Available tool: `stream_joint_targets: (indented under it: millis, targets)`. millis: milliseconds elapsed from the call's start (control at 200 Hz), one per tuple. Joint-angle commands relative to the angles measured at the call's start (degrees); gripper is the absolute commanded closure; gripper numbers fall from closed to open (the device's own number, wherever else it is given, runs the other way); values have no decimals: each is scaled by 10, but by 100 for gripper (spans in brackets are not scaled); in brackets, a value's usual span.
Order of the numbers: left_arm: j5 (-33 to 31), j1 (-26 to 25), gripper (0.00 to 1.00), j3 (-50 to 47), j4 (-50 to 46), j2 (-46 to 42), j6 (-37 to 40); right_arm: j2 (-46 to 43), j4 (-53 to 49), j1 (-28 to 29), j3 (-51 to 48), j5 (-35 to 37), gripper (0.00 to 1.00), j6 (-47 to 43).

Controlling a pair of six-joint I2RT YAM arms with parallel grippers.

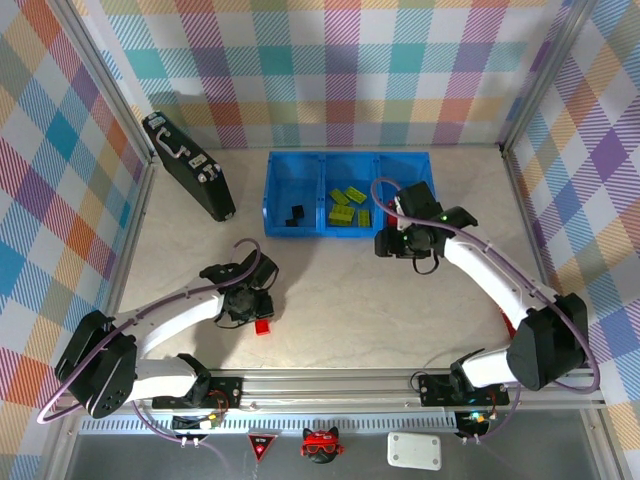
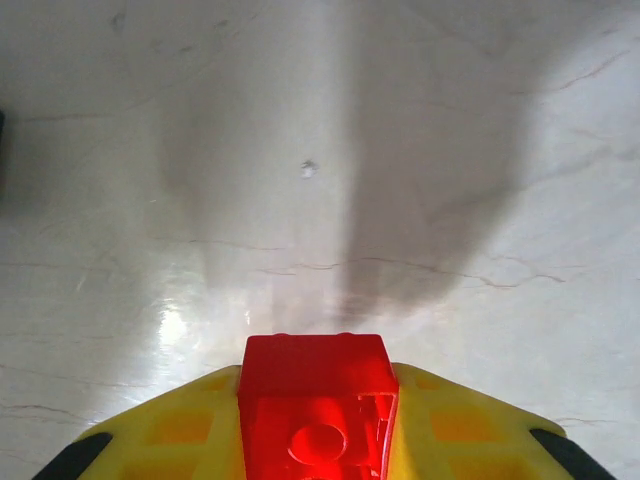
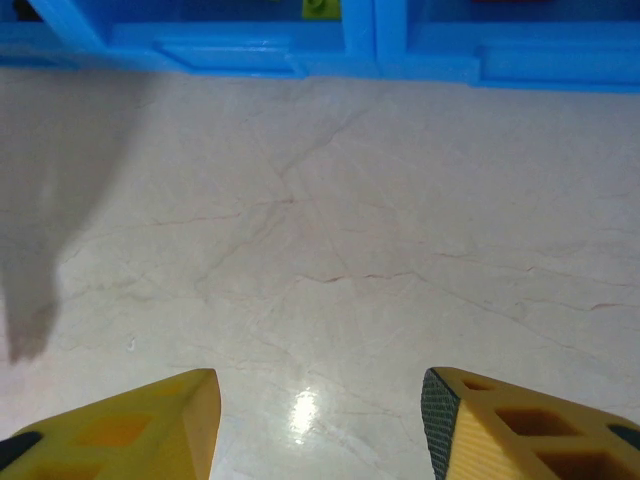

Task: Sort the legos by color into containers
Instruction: Pick up the lego from the bottom-left of the table, then place the lego in the container.

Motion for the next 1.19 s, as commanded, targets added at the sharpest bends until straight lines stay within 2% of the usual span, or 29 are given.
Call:
stream_joint_targets:
  millis: [0, 225, 410, 725, 945, 1190]
  targets:
    - [25, -8, 78, 34, 19, -7, 3, -35, 23, 0, -27, -70, 43, 2]
    - [93, -9, 78, 81, 143, 22, -41, -79, 130, 0, -108, -225, 43, 36]
    - [128, -19, 78, 147, 224, 71, -77, -97, 244, 3, -172, -313, 43, 94]
    - [164, -33, 78, 243, 268, 150, -94, -101, 314, 24, -180, -347, 41, 111]
    - [175, -39, 78, 253, 293, 166, -110, -83, 347, 36, -175, -351, 41, 126]
    - [174, -48, 78, 245, 306, 160, -125, -53, 377, 42, -165, -338, 48, 127]
